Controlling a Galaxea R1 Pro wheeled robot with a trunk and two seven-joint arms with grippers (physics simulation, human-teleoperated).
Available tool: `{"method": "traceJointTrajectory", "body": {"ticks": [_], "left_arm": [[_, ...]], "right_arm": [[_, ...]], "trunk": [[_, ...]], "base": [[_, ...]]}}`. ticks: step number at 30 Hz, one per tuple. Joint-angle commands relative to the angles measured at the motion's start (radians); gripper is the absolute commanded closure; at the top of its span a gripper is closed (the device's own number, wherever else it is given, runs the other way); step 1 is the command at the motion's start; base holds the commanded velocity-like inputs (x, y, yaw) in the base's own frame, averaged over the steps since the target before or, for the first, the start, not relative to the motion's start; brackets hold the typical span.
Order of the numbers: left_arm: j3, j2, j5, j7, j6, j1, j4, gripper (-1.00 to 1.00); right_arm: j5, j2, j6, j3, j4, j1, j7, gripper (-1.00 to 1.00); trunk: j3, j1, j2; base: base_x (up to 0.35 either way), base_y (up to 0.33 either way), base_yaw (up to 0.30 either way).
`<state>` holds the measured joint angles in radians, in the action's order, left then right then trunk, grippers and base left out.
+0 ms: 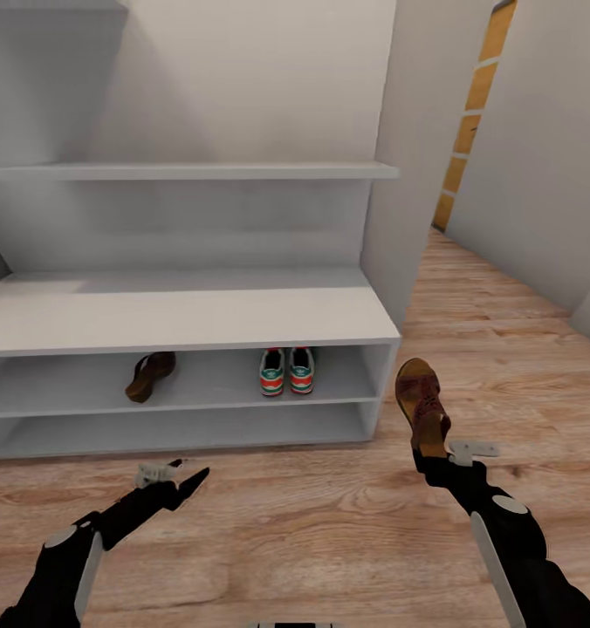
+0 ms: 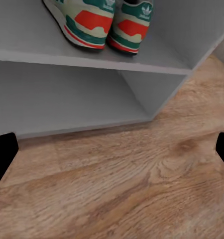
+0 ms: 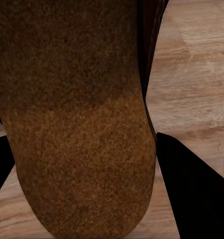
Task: Pick up the two gym shoes and the two sandals from the corridor floor and place them onto the hallstand (shoe rack) in the corridor, making sure they are on the rack and not on the floor. Arrange them so the two gym shoes are next to each other and the two sandals are next to each other.
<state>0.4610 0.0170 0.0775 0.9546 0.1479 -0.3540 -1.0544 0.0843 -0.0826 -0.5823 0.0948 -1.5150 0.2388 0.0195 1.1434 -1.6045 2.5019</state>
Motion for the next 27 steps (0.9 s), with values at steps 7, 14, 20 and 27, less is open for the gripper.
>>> {"method": "traceJointTrajectory", "body": {"ticks": [7, 14, 20, 27], "left_arm": [[0.081, -0.002, 0.007, 0.098, 0.010, 0.018, -0.046, -1.00], [0.087, -0.003, 0.007, 0.103, 0.010, 0.019, -0.050, -1.00], [0.085, -0.003, 0.009, 0.101, 0.010, 0.020, -0.050, -1.00], [0.085, -0.003, 0.006, 0.104, 0.010, 0.020, -0.050, -1.00]], "right_arm": [[0.009, 0.002, -0.005, 0.002, 0.000, 0.000, 0.002, 1.00], [0.010, 0.003, -0.005, 0.001, 0.002, 0.000, 0.002, 1.00], [0.011, 0.003, -0.005, -0.001, 0.001, 0.000, 0.002, 1.00], [0.010, 0.003, -0.006, -0.003, 0.002, 0.000, 0.003, 1.00]], "trunk": [[0.001, 0.000, 0.000], [0.001, 0.000, 0.000], [0.001, 0.000, 0.000], [0.001, 0.000, 0.000]], "base": [[-0.002, 0.305, 0.000], [-0.113, 0.299, 0.000], [-0.228, 0.249, 0.000], [-0.249, 0.236, 0.000]]}}
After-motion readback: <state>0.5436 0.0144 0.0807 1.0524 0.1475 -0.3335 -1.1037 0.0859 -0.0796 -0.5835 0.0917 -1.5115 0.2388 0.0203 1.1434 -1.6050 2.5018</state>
